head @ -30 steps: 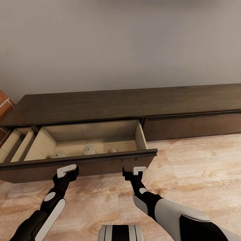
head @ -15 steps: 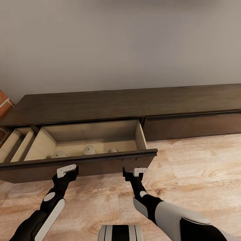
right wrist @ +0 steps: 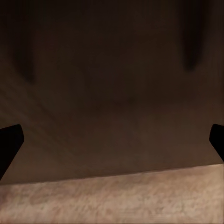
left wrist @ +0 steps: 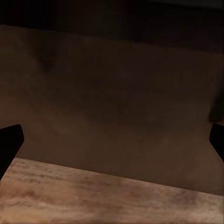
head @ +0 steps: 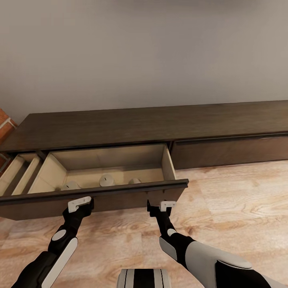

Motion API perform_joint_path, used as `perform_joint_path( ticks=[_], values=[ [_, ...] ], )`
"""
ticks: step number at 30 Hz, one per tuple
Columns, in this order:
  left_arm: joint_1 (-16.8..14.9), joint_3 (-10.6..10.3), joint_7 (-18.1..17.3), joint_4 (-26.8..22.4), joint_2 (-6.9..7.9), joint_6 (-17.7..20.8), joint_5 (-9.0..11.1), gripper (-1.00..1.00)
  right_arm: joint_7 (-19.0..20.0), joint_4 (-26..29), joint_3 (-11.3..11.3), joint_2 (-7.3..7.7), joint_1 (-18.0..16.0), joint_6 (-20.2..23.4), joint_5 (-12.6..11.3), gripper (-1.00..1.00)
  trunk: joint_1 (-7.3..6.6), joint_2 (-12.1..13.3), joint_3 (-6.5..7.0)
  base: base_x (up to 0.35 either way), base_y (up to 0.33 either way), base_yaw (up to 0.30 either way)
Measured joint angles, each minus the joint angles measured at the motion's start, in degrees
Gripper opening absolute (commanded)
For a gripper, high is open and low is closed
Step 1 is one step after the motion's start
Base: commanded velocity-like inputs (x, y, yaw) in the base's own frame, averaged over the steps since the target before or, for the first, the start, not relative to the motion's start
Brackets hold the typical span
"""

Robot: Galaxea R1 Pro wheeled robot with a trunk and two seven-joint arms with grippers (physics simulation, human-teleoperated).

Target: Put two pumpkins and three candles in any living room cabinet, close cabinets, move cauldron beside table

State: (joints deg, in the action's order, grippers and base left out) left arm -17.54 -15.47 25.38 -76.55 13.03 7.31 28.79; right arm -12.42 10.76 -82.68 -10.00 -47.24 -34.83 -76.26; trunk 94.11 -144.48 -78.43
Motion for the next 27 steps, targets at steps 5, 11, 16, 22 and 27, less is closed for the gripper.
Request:
perform_joint_path(
  ticks=[5,11,16,22,27],
  values=[
    [0.1,0.0,-0.1,0.0,0.07,-0.1,0.0,1.00,0.0,0.0,-0.1,0.00,0.0,0.3,0.1,1.00,0.00,0.0,0.00,0.000,0.000,0.000],
    [0.1,0.0,-0.2,0.0,0.08,-0.2,0.0,1.00,0.0,0.1,-0.1,0.00,0.0,0.3,0.4,1.00,0.00,0.0,0.00,0.000,0.000,0.000],
    [0.3,-0.1,-0.3,0.0,0.08,-0.2,-0.1,1.00,0.0,0.0,-0.1,0.00,0.0,0.2,0.1,1.00,0.00,0.0,0.00,0.000,0.000,0.000],
    [0.5,-0.6,-0.8,-0.1,0.14,-0.3,-0.1,1.00,-1.0,0.0,0.1,0.00,0.0,-0.7,-2.5,1.00,0.00,0.0,0.00,0.000,0.000,0.000],
    [0.6,-0.7,-0.9,-0.1,0.17,-0.3,-0.1,1.00,-1.5,0.0,0.0,0.00,0.0,-1.4,-4.5,1.00,0.00,0.0,0.00,0.000,0.000,0.000]
  ],
)
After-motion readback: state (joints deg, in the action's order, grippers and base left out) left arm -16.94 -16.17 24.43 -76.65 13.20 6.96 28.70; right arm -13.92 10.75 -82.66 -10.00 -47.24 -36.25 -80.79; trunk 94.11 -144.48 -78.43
